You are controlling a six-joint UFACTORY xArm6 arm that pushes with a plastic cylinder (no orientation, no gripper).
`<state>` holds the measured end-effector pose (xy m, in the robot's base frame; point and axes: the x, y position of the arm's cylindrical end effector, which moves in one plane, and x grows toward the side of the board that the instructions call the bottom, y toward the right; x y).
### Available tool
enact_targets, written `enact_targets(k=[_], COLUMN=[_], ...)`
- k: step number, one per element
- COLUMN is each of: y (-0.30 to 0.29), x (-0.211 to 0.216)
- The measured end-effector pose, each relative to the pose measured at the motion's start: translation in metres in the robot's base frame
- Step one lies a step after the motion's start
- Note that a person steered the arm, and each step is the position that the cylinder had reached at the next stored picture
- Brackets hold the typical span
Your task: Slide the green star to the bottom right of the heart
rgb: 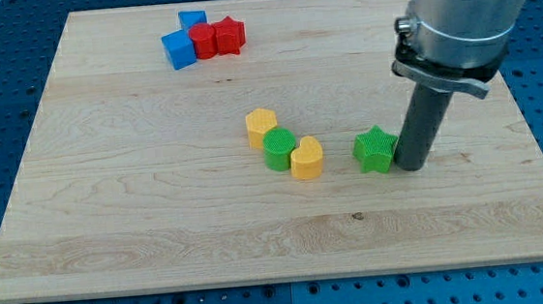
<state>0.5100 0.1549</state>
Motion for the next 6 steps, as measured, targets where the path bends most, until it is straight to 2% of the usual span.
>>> enact_targets(k=[1, 2, 4, 6], y=[0.015, -0.003, -0.023, -0.06], x=[-0.028, -0.036, -0.017, -0.017])
